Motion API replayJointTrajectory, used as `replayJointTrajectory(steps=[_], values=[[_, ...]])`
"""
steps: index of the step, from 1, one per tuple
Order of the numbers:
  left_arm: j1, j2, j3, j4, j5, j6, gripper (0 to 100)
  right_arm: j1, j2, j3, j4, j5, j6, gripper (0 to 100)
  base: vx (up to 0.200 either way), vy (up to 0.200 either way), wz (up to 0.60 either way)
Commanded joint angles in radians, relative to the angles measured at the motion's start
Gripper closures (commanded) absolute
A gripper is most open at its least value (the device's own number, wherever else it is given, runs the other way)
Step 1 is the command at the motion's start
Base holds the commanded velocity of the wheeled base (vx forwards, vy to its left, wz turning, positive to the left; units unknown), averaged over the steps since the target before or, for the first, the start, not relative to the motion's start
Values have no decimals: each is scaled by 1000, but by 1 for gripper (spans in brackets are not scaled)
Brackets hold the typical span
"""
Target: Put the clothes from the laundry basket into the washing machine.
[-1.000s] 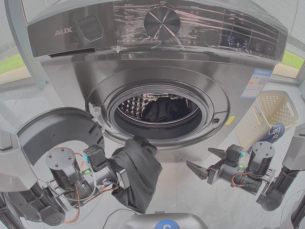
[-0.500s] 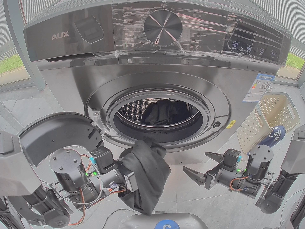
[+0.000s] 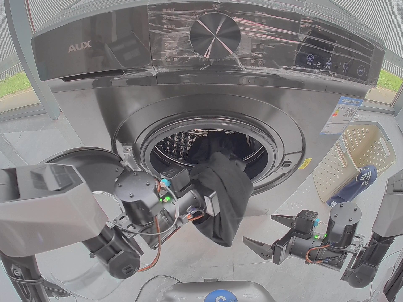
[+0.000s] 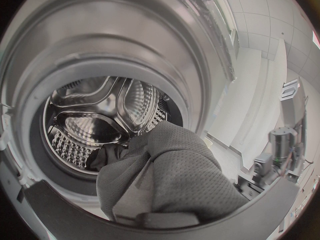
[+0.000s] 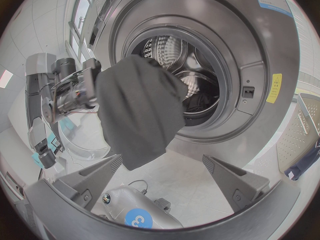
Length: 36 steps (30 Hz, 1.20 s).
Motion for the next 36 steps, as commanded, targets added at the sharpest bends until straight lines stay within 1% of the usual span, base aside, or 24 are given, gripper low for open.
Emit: replayJointTrajectory(steps=[1,3,4,7,9,11,13,14,15,18,25,28,33,36], values=[[19,186,-202,9,10,-1,100,-8,-25,51,-16,3,-6,0,0,0,0],[25,218,-246,22,33,1,100,-12,-35,58,-16,3,-6,0,0,0,0],[25,218,-246,22,33,1,100,-12,-35,58,-16,3,-6,0,0,0,0],[38,277,-334,67,105,4,100,-18,-41,62,-16,3,-9,0,0,0,0],[53,294,-384,90,121,5,100,-18,-40,62,-15,3,-9,0,0,0,0],[70,307,-436,121,124,5,100,-18,-38,61,-16,3,-9,0,0,0,0],[79,311,-459,142,124,5,100,-18,-37,61,-15,3,-9,0,0,0,0],[97,312,-489,182,124,5,100,-18,-35,62,-15,3,-9,0,0,0,0],[102,315,-499,199,122,7,100,-18,-34,62,-16,3,-9,0,0,0,0],[108,335,-551,246,110,7,100,-17,-29,62,-16,3,-9,0,0,0,0],[133,396,-719,354,111,1,100,-8,-6,59,-16,3,-9,0,0,0,0],[137,400,-760,409,113,-1,100,-11,-6,59,-16,3,-9,0,0,0,0],[154,401,-811,466,113,-1,100,-15,-6,58,-16,3,-9,0,0,0,0],[159,412,-866,507,122,-2,100,-9,-6,56,-16,3,-9,0,0,0,0]])
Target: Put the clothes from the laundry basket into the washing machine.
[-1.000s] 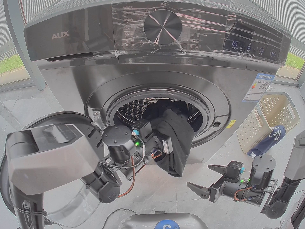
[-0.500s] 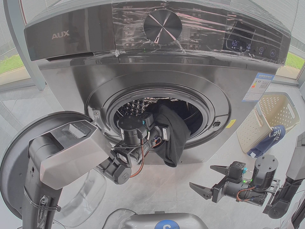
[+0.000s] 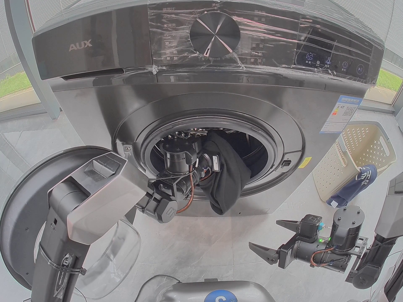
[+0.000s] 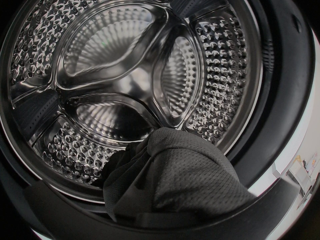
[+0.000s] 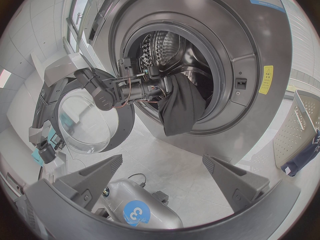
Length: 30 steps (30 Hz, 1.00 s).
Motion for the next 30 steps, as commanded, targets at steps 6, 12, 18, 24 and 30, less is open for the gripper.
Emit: replayJointTrajectory(steps=[6,12,18,24,30], values=[[10,51,-133,52,8,-3,100,7,5,-3,-16,0,0,0,0,0,0],[10,117,-268,73,19,-3,100,7,5,-2,-16,2,0,0,0,0,0],[26,140,-374,116,54,-3,100,7,5,-2,-16,2,0,0,0,0,0],[29,138,-363,122,56,-3,100,7,5,-2,-16,3,0,0,0,0,0],[18,129,-310,124,60,-18,0,4,8,-2,-16,3,2,0,0,0,0]])
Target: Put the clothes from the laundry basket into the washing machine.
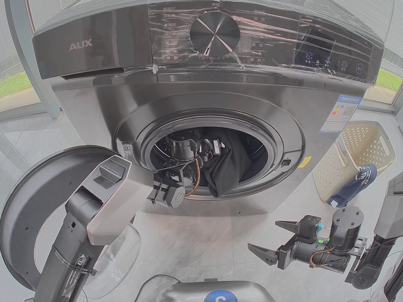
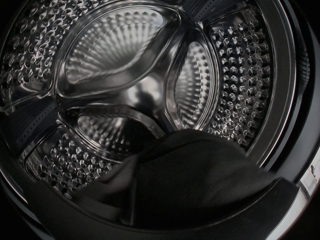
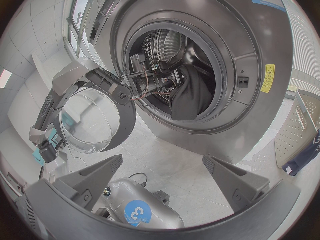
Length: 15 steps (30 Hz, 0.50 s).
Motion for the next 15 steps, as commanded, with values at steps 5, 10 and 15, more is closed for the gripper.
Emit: replayJointTrajectory(steps=[5,10,15], values=[[-24,-94,238,23,-6,-29,0,-2,3,0,-16,0,-1,0,0,0,0],[-58,-143,392,11,-73,-32,0,3,3,0,-16,0,-1,0,0,0,0],[-69,-130,396,8,-83,-31,0,4,3,0,-16,0,-1,0,0,0,0]])
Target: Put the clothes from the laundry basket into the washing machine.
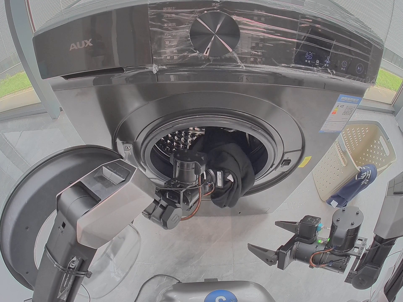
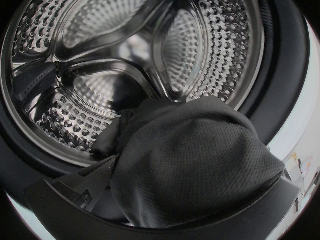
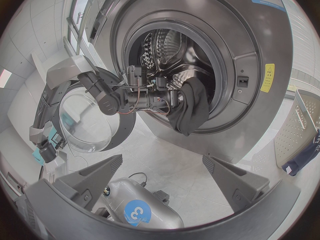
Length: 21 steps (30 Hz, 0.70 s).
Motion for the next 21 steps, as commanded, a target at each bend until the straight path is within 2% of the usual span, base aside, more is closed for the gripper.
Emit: replayJointTrajectory(steps=[1,3,4,6,9,10,11,13,14,18,21], values=[[-28,-24,49,-3,-13,0,0,3,3,0,-16,0,0,0,0,0,0],[-28,-3,23,-2,-10,1,0,3,8,0,-16,0,0,0,0,0,0],[-28,8,-6,1,-4,-2,100,5,11,0,-16,0,0,0,0,0,0],[-20,48,-89,1,21,-3,100,8,16,0,-16,0,1,0,0,0,0],[1,108,-234,4,85,-11,100,14,19,0,-16,0,1,0,0,0,0],[3,111,-242,4,88,-13,100,14,20,0,-16,0,1,0,0,0,0],[24,148,-345,13,108,-19,100,14,29,-2,-16,0,1,0,0,0,0],[32,157,-375,15,111,-20,100,16,29,-2,-16,0,1,0,0,0,0],[53,172,-435,38,123,-20,100,14,31,0,-16,-1,1,0,0,0,0],[72,180,-498,52,156,-20,100,14,31,-2,-16,0,1,0,0,0,0],[73,177,-503,52,160,-22,100,14,31,-3,-16,0,1,0,0,0,0]])
